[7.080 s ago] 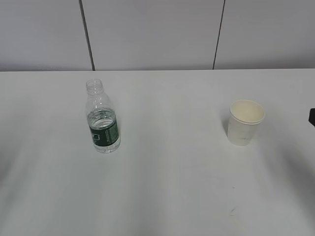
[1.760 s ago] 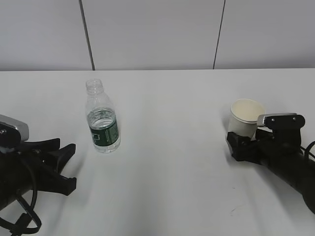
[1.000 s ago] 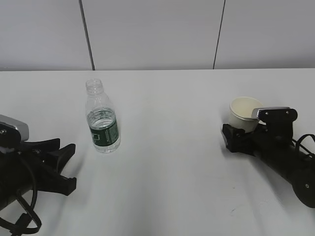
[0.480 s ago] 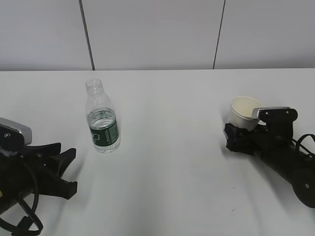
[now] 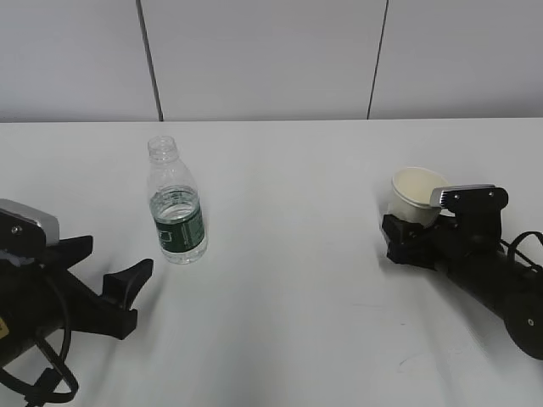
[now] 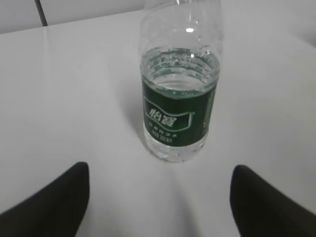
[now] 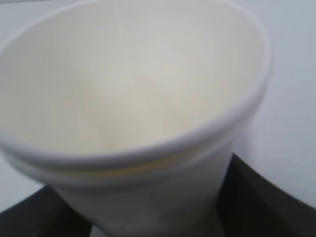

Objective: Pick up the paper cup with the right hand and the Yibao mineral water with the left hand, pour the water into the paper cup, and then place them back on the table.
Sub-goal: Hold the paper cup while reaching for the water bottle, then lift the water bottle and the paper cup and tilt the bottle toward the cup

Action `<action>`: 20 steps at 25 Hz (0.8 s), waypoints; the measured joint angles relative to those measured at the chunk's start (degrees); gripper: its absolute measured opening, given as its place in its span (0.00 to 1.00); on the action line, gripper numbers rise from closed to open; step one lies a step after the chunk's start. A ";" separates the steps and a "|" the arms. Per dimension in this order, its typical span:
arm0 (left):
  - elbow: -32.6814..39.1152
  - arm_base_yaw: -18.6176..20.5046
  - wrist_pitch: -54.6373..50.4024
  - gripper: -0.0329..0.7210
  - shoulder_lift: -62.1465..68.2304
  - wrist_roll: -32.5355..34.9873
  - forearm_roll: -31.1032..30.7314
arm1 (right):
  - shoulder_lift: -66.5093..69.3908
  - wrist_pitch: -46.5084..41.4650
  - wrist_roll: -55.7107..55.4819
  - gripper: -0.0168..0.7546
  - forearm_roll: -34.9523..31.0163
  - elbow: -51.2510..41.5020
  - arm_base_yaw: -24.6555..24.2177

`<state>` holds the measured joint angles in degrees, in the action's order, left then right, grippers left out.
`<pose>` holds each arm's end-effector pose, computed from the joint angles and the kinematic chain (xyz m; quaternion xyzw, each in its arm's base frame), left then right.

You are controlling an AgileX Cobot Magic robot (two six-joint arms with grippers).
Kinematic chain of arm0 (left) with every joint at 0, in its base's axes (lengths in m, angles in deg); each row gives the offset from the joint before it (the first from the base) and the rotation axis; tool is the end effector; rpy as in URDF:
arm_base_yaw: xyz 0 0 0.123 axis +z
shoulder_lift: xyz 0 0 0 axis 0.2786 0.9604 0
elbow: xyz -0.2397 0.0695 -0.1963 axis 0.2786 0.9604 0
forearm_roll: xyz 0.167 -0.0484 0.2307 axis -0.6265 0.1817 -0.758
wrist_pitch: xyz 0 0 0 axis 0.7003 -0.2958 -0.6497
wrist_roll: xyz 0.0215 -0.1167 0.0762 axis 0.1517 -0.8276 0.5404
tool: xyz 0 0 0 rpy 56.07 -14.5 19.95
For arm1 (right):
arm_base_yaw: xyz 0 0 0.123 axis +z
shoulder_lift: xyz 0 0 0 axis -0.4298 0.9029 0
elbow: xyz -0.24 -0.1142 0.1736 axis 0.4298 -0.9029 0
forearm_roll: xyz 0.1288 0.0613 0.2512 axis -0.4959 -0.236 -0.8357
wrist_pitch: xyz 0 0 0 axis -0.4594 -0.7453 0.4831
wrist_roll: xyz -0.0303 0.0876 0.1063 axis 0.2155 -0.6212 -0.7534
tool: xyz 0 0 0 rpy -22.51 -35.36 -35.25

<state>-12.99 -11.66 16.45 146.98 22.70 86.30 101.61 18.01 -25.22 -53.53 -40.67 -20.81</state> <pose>0.2496 -0.1283 0.0919 0.1896 0.7927 -0.1306 0.5645 0.3932 0.0501 0.0149 -0.0488 0.8159 0.0906 0.5690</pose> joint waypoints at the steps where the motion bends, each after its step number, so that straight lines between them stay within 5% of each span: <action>1: -0.46 0.00 0.00 0.78 0.12 0.00 0.00 | 0.00 0.00 0.00 0.70 0.23 0.00 0.00; 20: -16.34 0.00 0.06 0.80 13.89 0.00 -2.42 | 0.00 0.00 0.00 0.69 4.26 0.00 0.00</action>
<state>-29.33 -11.66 16.51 160.87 22.70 83.88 101.61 18.01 -25.22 -49.26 -40.67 -20.81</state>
